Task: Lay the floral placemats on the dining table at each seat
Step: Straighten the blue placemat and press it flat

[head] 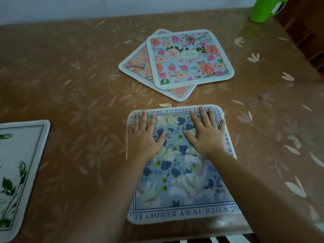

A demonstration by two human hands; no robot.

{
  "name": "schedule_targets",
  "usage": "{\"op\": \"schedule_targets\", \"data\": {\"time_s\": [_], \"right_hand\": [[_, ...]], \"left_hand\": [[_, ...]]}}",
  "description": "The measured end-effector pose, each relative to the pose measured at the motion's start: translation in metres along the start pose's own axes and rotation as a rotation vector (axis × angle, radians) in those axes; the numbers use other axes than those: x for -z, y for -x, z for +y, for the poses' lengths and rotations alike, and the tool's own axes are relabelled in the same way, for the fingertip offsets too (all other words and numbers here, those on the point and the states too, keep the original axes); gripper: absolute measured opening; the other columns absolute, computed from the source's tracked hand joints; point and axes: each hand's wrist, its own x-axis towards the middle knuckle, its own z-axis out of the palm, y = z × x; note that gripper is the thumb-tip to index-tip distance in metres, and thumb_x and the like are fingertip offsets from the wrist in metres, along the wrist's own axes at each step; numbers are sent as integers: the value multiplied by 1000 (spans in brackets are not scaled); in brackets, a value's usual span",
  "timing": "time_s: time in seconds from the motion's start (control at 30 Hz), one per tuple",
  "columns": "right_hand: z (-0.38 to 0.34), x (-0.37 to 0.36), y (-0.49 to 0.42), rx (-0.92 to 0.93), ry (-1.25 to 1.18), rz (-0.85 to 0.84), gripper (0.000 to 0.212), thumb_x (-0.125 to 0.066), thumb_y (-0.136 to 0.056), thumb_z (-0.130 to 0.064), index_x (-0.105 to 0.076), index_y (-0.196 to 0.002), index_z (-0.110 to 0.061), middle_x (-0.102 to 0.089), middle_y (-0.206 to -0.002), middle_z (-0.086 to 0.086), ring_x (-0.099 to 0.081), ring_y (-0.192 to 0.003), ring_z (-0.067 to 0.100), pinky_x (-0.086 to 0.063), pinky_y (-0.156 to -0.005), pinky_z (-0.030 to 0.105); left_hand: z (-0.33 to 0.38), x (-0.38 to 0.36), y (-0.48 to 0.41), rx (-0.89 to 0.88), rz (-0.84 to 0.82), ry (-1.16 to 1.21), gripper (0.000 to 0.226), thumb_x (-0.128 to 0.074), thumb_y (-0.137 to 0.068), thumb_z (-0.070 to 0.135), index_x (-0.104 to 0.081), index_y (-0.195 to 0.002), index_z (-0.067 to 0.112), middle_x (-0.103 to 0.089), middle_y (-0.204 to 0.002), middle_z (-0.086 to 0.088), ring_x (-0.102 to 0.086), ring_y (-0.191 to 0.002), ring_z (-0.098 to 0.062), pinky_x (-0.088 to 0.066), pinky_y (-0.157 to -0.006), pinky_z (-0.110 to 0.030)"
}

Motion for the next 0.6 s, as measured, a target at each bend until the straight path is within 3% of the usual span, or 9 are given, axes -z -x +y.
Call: {"op": "schedule_targets", "data": {"time_s": [0.37,0.6], "right_hand": [[1,-1,76,-29,-72,-5,70,-15,-82,-68,-1,-142,-34,2,-155,-1,11,-140,20,-1,-113,49],[-5,-3,135,-12,-91,-42,70,-13,-80,-69,11,-139,-38,8,-154,-3,19,-138,16,10,-110,44]], "left_hand": [[9,-2,76,0,-43,-30,73,-11,-83,62,9,-142,24,20,-150,-2,24,-135,-20,6,-110,-43],[12,-2,125,-46,-74,-70,66,-7,-84,60,18,-138,30,21,-150,-3,27,-135,-23,10,-109,-44]]}}
